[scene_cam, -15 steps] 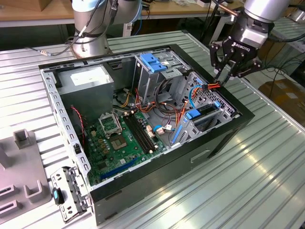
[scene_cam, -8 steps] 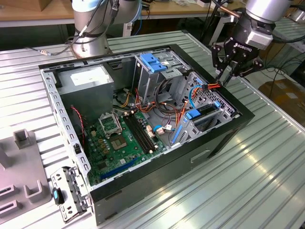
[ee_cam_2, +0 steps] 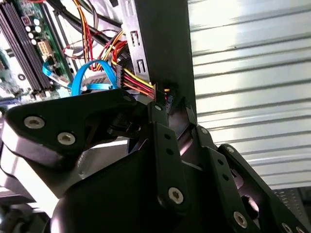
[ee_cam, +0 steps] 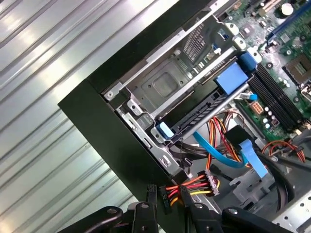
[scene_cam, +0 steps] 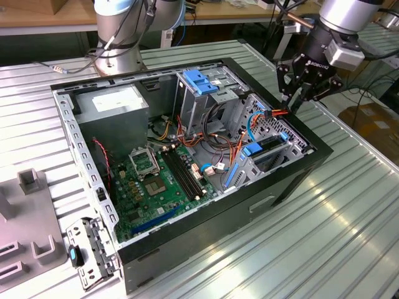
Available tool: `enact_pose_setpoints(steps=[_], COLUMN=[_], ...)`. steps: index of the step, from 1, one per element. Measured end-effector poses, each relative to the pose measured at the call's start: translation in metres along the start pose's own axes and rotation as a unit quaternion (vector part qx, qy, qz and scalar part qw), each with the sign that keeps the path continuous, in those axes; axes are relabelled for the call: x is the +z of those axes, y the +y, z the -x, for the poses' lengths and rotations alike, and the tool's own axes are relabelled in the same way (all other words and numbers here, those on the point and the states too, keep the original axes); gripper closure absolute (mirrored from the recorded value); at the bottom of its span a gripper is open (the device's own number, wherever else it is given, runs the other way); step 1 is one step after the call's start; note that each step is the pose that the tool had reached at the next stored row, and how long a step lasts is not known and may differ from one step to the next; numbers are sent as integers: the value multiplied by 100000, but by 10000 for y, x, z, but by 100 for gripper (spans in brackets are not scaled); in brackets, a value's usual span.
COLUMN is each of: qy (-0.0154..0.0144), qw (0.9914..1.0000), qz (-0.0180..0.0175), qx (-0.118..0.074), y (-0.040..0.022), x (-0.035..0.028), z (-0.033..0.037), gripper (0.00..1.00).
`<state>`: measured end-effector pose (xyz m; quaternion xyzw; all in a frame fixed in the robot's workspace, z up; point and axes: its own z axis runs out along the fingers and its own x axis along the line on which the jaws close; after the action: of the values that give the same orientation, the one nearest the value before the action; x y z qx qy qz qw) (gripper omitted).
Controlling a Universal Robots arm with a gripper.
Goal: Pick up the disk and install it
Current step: 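Insert the first disk wire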
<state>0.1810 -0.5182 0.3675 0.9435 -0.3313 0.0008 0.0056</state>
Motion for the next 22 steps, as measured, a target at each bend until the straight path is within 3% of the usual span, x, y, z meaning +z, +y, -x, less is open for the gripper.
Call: enact_pose_setpoints(steps=[3, 6, 8, 9, 13, 19, 22], qy=[122, 128, 112, 91, 93, 87, 73], qw=[99977, 99977, 99977, 99977, 99977, 99991, 99999], qz=[-76, -81, -92, -62, -51, -48, -34], qx=[-2123, -2145, -2147, -2139, -2145, -1374, 308], y=[7, 6, 7, 7, 6, 30, 30], x=[30, 31, 10, -15, -16, -16, -15], z=[-5, -5, -5, -6, -7, 21, 22], gripper=[69, 70, 82, 83, 83, 83, 83])
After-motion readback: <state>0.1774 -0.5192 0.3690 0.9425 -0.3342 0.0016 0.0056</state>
